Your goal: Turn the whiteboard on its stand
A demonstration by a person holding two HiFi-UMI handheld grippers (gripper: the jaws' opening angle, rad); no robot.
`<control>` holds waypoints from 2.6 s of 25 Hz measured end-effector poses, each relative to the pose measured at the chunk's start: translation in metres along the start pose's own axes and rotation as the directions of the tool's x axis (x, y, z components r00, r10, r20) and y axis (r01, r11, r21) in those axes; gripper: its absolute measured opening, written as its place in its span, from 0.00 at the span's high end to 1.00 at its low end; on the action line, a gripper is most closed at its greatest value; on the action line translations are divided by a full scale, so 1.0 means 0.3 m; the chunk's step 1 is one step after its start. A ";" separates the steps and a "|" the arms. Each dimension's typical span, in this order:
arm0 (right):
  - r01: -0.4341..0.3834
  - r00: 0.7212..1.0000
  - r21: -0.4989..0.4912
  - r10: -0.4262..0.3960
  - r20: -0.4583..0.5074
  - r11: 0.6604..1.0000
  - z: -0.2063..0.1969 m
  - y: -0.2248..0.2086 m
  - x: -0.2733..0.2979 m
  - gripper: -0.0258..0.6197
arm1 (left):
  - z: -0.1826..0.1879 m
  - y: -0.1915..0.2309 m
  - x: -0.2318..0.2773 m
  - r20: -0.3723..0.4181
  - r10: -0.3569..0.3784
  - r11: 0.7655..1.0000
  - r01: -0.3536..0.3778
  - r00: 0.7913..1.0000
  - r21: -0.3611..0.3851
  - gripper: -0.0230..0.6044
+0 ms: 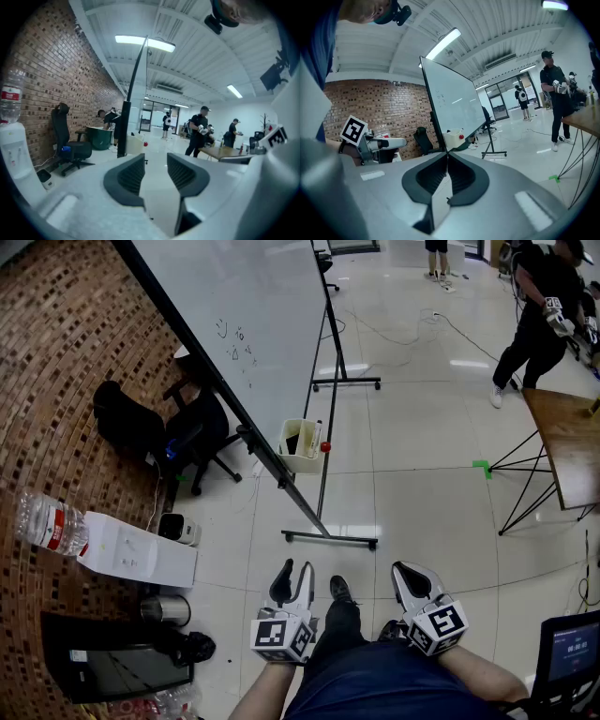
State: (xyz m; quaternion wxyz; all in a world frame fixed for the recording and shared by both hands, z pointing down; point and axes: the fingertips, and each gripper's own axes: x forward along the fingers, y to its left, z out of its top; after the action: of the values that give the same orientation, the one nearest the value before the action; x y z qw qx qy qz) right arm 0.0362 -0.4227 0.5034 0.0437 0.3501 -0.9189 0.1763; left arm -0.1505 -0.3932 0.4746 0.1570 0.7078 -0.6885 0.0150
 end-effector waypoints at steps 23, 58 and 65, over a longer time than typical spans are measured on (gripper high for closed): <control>-0.008 1.000 -0.135 0.004 -0.026 0.991 0.244 -0.035 0.664 0.72 | 0.295 0.339 0.692 0.069 -0.068 0.993 0.061 0.995 0.103 0.49; 0.050 0.997 -0.021 -0.051 -0.052 0.999 0.160 -0.088 0.474 0.78 | 0.301 0.332 0.660 0.124 0.060 0.981 -0.081 0.990 0.174 0.80; 0.040 0.999 0.053 -0.040 0.004 0.998 0.122 -0.096 0.300 0.80 | 0.298 0.340 0.555 0.144 0.067 0.979 -0.093 0.987 0.183 0.80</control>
State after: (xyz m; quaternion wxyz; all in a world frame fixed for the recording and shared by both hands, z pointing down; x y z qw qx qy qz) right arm -0.0108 -0.5120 0.4961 0.0357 0.3700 -0.9068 0.1990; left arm -0.2593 -0.5767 0.4495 0.0407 0.6906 -0.7211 0.0379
